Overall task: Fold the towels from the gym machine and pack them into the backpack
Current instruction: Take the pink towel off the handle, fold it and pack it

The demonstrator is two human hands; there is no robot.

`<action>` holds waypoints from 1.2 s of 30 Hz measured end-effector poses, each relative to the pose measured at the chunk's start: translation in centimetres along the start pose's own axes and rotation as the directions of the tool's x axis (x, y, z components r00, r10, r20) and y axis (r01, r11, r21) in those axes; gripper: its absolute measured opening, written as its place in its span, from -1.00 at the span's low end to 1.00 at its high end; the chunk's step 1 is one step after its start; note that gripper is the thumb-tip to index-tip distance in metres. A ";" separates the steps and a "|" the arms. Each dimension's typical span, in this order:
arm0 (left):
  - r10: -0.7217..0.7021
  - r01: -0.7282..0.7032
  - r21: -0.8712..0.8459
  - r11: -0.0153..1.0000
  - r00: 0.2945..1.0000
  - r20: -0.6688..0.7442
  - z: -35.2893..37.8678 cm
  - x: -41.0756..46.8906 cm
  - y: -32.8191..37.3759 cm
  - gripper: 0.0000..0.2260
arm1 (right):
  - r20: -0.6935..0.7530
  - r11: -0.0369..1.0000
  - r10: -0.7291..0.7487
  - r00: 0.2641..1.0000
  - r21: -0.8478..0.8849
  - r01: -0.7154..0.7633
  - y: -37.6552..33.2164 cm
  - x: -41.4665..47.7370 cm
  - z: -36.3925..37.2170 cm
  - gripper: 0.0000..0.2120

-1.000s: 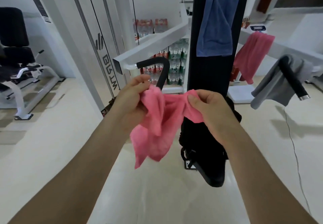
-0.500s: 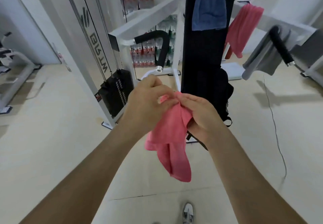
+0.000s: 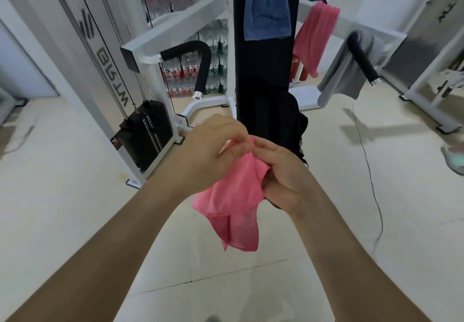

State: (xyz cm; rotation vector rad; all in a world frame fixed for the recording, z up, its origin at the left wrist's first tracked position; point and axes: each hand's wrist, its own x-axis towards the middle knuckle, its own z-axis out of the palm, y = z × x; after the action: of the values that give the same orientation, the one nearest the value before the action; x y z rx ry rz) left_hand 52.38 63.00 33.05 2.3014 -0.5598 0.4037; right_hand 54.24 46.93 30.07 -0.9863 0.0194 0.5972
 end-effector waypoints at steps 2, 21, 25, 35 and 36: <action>-0.128 0.119 -0.153 0.981 0.990 -0.052 0.7 0.8 1.0 -0.90 | -0.084 0.985 -0.068 0.994 -0.165 0.053 -1.3 -0.4 -0.9 -0.77; -0.596 0.247 -0.859 0.449 0.798 -0.082 9.0 8.0 10.1 -0.92 | 0.181 0.951 0.009 0.983 -0.304 0.047 -10.8 -3.8 -11.2 -0.66; -0.694 0.221 -0.856 0.467 0.691 -0.201 10.6 8.3 10.6 -0.89 | 0.163 0.990 0.021 0.986 -0.138 0.002 -11.0 -3.7 -11.7 -0.58; -0.627 0.282 -0.641 0.714 0.665 -0.406 11.8 8.3 9.0 -0.84 | 0.017 0.978 -0.001 1.000 -0.208 0.004 -11.4 -4.0 -11.1 -0.77; -0.606 0.274 -0.630 0.726 0.688 -0.399 11.8 8.3 8.9 -0.84 | 0.057 0.961 -0.069 0.996 -0.262 0.082 -11.5 -4.0 -11.0 -0.84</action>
State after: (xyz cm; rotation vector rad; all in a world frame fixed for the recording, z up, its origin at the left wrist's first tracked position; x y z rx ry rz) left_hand 56.50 46.59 33.71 1.5631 0.2280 0.5880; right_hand 59.18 31.74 33.91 -1.2260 -0.1433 0.5616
